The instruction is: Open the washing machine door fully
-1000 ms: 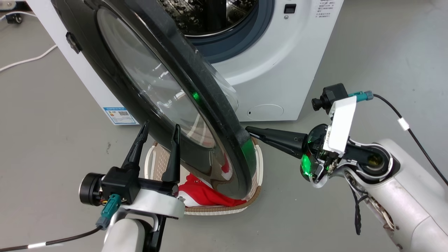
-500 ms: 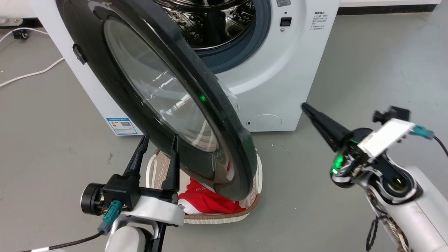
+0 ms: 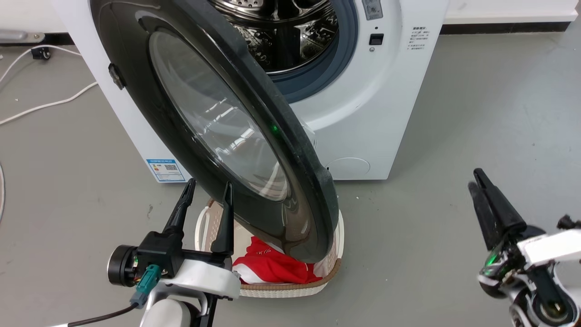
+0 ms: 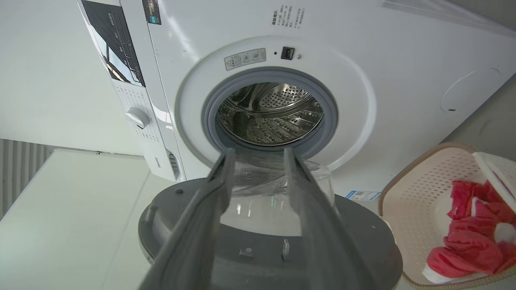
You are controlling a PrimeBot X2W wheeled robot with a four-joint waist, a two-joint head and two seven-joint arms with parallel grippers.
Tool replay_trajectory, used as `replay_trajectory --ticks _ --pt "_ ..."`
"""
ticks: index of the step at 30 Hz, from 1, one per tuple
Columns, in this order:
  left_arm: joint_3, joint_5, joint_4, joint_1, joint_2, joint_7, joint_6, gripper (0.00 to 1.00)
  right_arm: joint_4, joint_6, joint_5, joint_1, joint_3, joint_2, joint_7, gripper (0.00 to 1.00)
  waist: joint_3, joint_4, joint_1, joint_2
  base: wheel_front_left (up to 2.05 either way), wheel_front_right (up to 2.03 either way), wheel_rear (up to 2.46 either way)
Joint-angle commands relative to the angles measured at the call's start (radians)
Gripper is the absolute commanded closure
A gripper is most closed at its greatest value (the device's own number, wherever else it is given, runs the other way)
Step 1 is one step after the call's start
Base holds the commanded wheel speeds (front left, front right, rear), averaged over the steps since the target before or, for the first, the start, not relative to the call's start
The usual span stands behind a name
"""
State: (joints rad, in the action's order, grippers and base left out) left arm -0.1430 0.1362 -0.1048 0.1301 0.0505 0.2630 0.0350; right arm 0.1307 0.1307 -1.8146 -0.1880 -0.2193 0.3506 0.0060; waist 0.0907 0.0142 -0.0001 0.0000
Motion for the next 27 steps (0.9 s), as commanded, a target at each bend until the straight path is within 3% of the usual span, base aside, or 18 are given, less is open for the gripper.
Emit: replay_trajectory --ticks 1,9,10,13,19,27 --pt "0.002 0.003 -0.004 -0.009 0.0 0.002 -0.005 0.0 -0.012 0.0 0.027 0.029 -0.002 -0.007 -0.024 0.0 -0.006 -0.003 0.0001 0.0 0.0 0.0 0.0" --pt "0.002 0.005 -0.013 -0.021 0.0 0.002 -0.007 0.0 0.034 0.0 0.27 0.083 -0.054 -0.022 -0.212 0.0 -0.028 -0.016 0.0001 0.0 0.0 0.0 0.0" --pt "0.003 0.006 -0.014 -0.022 0.0 0.002 -0.007 0.0 0.067 0.0 0.347 0.078 -0.056 -0.021 -0.24 0.0 -0.031 -0.019 0.0001 0.0 0.0 0.0 0.0" --pt "0.004 0.007 -0.013 -0.022 0.0 0.002 -0.008 0.0 0.095 0.0 0.437 0.065 -0.049 -0.031 -0.256 0.0 -0.032 -0.022 0.0001 0.0 0.0 0.0 0.0" --pt "0.009 0.008 -0.01 -0.02 0.0 0.002 -0.013 0.0 0.132 0.0 0.791 0.029 0.074 -0.079 -0.271 0.0 -0.03 -0.029 0.0001 0.0 0.0 0.0 0.0" --pt "0.012 0.008 -0.011 -0.016 0.0 0.002 -0.019 0.0 0.009 0.0 1.412 0.067 0.274 -0.218 -0.27 0.0 -0.029 -0.031 0.0001 0.0 0.0 0.0 0.0"
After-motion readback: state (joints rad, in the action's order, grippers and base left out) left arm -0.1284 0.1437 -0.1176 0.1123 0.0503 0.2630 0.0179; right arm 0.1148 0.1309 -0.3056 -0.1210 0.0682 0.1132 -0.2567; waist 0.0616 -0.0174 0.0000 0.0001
